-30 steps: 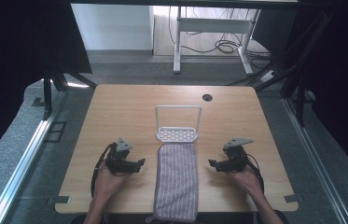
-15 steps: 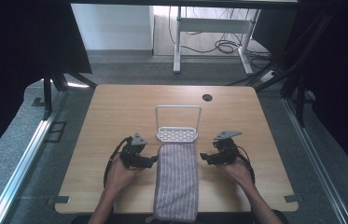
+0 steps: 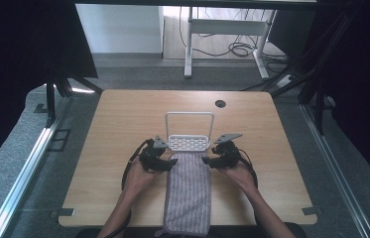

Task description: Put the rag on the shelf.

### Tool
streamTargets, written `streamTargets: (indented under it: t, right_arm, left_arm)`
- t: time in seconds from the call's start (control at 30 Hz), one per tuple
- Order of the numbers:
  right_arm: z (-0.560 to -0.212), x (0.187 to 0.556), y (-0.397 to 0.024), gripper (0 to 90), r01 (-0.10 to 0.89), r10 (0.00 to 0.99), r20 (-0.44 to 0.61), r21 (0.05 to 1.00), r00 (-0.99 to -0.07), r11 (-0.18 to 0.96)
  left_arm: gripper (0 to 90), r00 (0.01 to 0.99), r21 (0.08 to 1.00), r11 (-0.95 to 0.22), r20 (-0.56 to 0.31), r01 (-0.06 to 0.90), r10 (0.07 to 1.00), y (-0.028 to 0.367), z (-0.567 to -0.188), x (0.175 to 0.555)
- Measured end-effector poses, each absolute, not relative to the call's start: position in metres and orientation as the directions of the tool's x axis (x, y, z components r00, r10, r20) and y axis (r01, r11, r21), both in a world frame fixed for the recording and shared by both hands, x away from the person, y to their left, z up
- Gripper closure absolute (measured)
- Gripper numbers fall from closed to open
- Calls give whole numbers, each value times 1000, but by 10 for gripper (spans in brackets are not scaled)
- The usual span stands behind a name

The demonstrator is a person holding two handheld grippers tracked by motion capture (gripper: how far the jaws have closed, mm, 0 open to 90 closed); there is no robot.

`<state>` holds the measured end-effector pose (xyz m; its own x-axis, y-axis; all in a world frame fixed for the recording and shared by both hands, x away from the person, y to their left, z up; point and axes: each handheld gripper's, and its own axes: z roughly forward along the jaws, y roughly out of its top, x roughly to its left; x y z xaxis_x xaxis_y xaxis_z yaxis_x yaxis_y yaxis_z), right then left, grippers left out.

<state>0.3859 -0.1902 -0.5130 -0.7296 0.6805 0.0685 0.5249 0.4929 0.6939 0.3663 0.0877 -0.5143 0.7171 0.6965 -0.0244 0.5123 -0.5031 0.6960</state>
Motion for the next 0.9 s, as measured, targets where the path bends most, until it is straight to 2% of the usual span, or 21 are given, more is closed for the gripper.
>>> streamTargets:
  t: [0.17,0.2,0.3,0.33,0.4,0.5,0.57,0.6,0.63,0.77,0.9]
  right_arm:
    - [-520,391,-185,435,545,682,86,677,-727,495]
    - [-523,392,-183,473,547,682,88,675,-726,495]
    - [-525,392,-182,507,548,681,90,674,-727,495]
    - [-527,392,-180,561,537,670,86,676,-737,505]
    - [-528,392,-179,587,534,668,80,674,-740,511]
    - [-530,390,-179,731,535,658,97,675,-747,508]
    - [-530,388,-178,796,529,646,103,677,-757,512]
    - [-530,388,-178,796,529,646,103,677,-757,512]
    - [-529,386,-177,823,513,638,86,679,-765,525]
    - [-527,384,-177,838,503,631,78,682,-772,531]
    - [-524,383,-179,841,498,630,77,688,-773,527]
  left_arm:
    - [332,716,683,-509,-30,524,697,86,-522,371]
    - [321,719,680,-515,-26,522,694,85,-525,371]
    - [318,726,666,-536,-12,519,688,84,-531,372]
    - [332,728,662,-539,-16,521,685,83,-534,373]
    - [349,729,662,-534,-27,525,684,83,-534,373]
    - [459,735,662,-525,-59,535,675,83,-534,372]
    - [541,732,664,-516,-71,542,678,82,-534,371]
    - [541,734,659,-520,-72,544,676,81,-533,370]
    - [606,731,650,-521,-78,553,678,80,-532,370]
    - [760,729,642,-515,-104,568,676,80,-531,371]
    - [808,729,636,-516,-109,573,676,77,-529,370]
